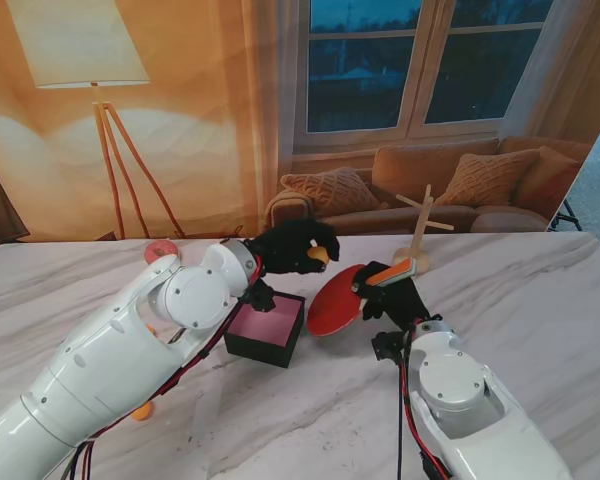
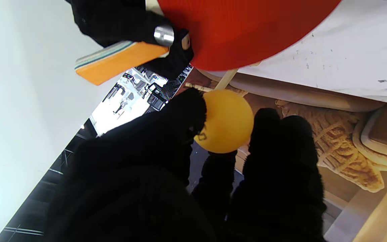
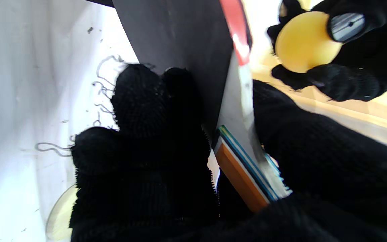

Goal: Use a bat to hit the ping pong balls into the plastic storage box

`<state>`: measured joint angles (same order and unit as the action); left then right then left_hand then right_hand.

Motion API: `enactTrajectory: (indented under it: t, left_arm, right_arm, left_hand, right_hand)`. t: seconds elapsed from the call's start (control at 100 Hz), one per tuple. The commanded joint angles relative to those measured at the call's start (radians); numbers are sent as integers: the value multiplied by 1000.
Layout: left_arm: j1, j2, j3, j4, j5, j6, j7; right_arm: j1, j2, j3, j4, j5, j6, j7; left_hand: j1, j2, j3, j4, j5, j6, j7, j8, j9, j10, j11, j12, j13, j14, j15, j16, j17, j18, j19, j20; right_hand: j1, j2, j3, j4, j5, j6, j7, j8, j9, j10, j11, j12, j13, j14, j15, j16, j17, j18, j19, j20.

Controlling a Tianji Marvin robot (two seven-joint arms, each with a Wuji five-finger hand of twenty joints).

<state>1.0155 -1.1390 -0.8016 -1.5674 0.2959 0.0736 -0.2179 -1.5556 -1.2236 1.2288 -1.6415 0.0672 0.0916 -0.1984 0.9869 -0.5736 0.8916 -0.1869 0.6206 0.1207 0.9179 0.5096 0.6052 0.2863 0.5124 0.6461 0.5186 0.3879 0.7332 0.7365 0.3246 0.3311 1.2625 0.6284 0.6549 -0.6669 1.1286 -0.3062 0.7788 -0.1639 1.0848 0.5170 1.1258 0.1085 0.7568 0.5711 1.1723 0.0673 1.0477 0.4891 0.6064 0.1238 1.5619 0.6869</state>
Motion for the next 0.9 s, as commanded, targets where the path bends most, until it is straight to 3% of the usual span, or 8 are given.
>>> enactTrajectory:
  t: [0.0,0.21,0.49,0.89]
  left_arm:
    - [0,-4,3,1,-10,-1,-22]
    - [12,-12,-6,-2,-39,10,-4]
    - [47,0,-51,-26,27,18,9]
    - [157,49,-178,-89,172,41,-62]
  right_arm:
    - [6,-6,-3,-27,3,-11,11]
    - [14,-2,-11,-47,4,-21,23]
    - [8,1,1,-32,-35,-15,22]
    - [-26,7,30,-44,-55,-34,23]
  left_hand:
    - [-14,15,-32,22,-5,-2,-29,-14,-26,-27,8,-62,-27,40,-32,-26,-42,20,-42,-1]
    - [-68,22,-107,16,-1,-5,-96,-20,-4,-44,-60,-146,-60,53,-166,-119,-129,76,-157,-41]
    - [-69,28,-111,18,3,-7,-110,-18,-4,-37,-52,-146,-61,35,-148,-112,-140,46,-133,-29]
    - [-88,42,-109,24,-11,-7,-148,-6,-22,-33,-54,-142,-83,33,-142,-100,-170,23,-113,-18]
  right_hand:
    - [58,45,26,24,48,-22,23,17,25,-77,14,17,-29,-67,-35,16,-5,-45,-9,0]
    - [56,45,28,24,48,-22,23,18,25,-77,13,17,-28,-67,-35,18,-5,-45,-10,1]
    - [56,44,28,23,48,-18,23,18,26,-75,14,18,-27,-65,-36,19,-5,-45,-10,2]
    - [57,44,29,23,48,-15,23,18,26,-72,16,17,-28,-64,-36,21,-5,-45,-10,2]
